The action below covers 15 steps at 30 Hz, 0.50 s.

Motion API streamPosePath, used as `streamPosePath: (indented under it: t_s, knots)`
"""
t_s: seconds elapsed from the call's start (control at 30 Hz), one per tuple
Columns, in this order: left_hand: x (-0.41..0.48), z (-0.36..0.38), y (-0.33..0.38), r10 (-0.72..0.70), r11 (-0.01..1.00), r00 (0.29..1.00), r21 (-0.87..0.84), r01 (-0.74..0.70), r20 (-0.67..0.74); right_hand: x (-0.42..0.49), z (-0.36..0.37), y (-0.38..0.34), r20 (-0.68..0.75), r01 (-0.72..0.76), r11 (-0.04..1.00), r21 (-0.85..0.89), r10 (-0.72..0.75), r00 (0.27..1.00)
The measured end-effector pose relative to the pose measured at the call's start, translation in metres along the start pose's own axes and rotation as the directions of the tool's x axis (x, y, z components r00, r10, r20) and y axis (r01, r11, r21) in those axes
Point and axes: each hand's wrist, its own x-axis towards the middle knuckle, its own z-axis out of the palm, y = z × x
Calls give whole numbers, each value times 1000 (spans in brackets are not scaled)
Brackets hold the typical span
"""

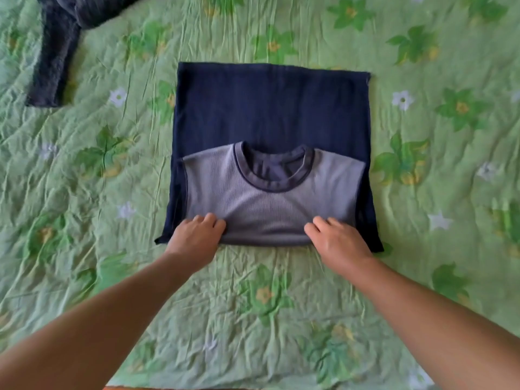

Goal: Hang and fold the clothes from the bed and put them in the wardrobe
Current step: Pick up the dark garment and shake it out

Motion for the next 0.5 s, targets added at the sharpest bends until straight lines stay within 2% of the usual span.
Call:
streamPosePath:
  t_s: [0.1,0.23,0.3,0.33,0.4,0.43,0.47,0.5]
  knots:
    - [-34,5,14,61,997,985,-63,-51,161,-36,-4,-15,158,42,999,30,-46,986]
    - [-83,26,37,132,990,918,-104,-100,374,-83,9,-43,401,63,989,131,-111,909]
    - [-101,36,46,116,991,912,-103,-82,394,-97,14,-47,476,59,990,128,-114,872]
    - [-104,37,47,81,992,931,-118,-41,356,-99,15,-46,470,42,988,151,-109,876]
    - [-98,31,41,-6,982,987,-185,36,159,-91,9,-36,407,-41,972,232,-59,912]
    - [-90,26,35,-57,976,998,-209,58,11,-81,4,-29,297,-75,959,272,-9,955]
    - [-79,22,27,-124,969,985,-227,93,-122,-67,2,-19,122,-86,952,293,52,991]
    - [-66,17,19,-199,956,962,-253,148,-189,-50,-2,-8,-29,-117,950,289,130,991]
